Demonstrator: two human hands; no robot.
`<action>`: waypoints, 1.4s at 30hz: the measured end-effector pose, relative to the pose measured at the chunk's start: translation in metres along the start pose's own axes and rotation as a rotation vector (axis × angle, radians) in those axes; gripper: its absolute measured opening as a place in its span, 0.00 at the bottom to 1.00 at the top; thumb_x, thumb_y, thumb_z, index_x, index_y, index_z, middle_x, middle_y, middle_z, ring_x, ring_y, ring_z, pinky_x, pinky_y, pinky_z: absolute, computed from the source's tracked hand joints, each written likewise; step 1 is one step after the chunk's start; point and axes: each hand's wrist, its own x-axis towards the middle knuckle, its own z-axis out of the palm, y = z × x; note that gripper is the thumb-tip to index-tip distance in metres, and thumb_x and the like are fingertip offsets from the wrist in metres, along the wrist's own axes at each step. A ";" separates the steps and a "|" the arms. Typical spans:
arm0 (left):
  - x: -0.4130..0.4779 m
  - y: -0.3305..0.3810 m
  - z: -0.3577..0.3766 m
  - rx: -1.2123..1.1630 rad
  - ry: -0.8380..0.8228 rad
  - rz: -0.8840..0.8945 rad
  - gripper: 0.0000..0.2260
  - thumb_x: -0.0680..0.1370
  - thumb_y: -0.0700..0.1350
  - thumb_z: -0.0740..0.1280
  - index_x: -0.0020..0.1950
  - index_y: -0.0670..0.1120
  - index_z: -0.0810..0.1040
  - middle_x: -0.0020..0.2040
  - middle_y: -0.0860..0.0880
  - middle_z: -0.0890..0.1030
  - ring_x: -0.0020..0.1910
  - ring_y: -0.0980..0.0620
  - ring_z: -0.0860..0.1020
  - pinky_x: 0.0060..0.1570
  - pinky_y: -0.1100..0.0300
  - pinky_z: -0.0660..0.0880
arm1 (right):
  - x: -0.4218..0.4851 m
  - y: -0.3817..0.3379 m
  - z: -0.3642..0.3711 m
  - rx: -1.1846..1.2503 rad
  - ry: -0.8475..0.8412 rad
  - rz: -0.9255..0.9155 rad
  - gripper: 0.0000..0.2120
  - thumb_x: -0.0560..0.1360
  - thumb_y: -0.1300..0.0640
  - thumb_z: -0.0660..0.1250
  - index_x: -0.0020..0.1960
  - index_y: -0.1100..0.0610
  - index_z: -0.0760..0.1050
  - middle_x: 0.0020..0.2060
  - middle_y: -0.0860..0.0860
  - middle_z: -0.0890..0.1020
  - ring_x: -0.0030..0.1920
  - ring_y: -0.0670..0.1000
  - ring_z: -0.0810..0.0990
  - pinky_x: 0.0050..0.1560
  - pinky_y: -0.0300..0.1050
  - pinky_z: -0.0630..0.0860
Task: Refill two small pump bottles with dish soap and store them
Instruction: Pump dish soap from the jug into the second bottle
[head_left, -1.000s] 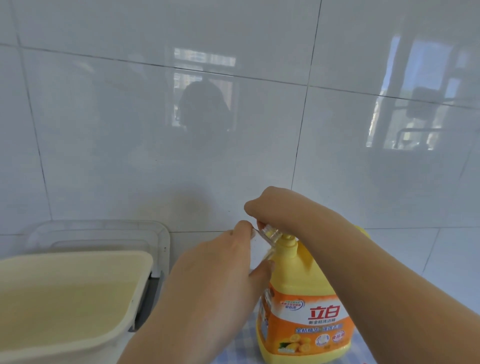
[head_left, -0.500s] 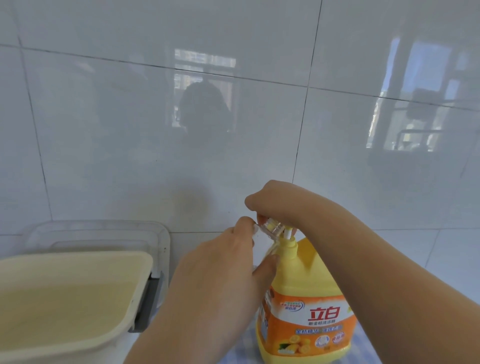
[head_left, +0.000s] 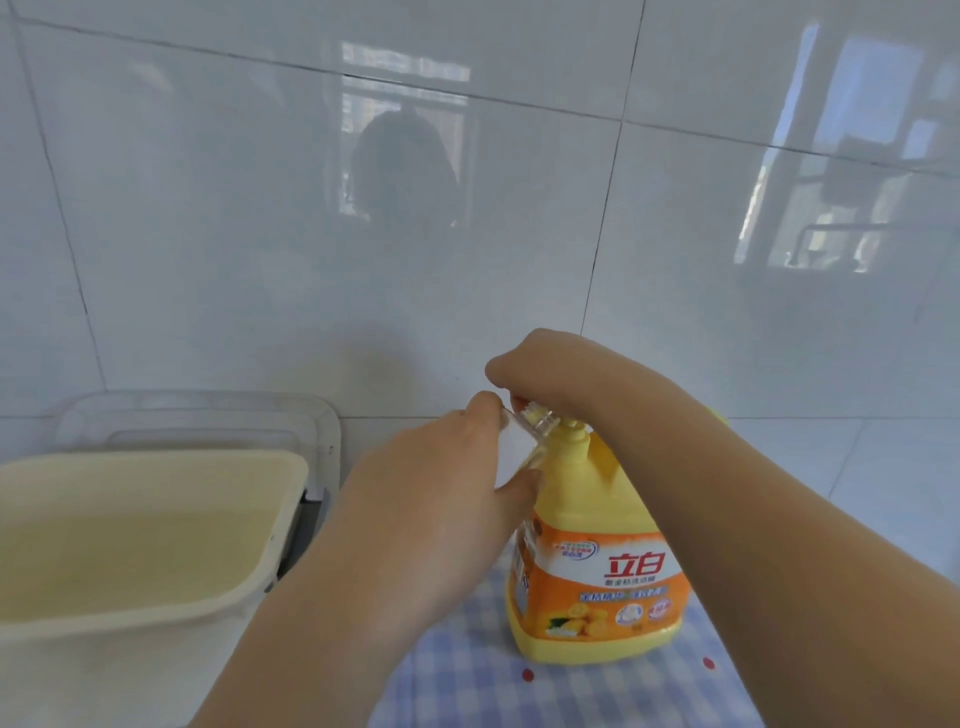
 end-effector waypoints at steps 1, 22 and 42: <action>0.000 0.000 0.000 0.003 0.004 0.001 0.12 0.78 0.63 0.56 0.51 0.56 0.63 0.45 0.55 0.76 0.39 0.56 0.79 0.36 0.59 0.71 | 0.001 0.000 0.000 0.009 0.001 -0.002 0.09 0.76 0.59 0.57 0.37 0.56 0.67 0.28 0.51 0.65 0.27 0.49 0.62 0.29 0.39 0.59; 0.002 -0.001 0.006 0.017 0.039 0.010 0.15 0.78 0.64 0.54 0.59 0.57 0.64 0.48 0.56 0.77 0.39 0.55 0.80 0.39 0.59 0.75 | 0.011 0.005 0.004 0.031 0.087 0.005 0.11 0.73 0.55 0.58 0.37 0.56 0.76 0.31 0.49 0.75 0.29 0.50 0.71 0.32 0.39 0.67; 0.001 0.002 0.003 -0.059 0.041 0.005 0.14 0.78 0.64 0.55 0.59 0.58 0.64 0.51 0.58 0.77 0.39 0.56 0.78 0.35 0.63 0.71 | 0.001 -0.002 -0.010 0.028 -0.075 -0.018 0.11 0.78 0.57 0.57 0.43 0.61 0.74 0.36 0.54 0.77 0.32 0.55 0.75 0.28 0.38 0.67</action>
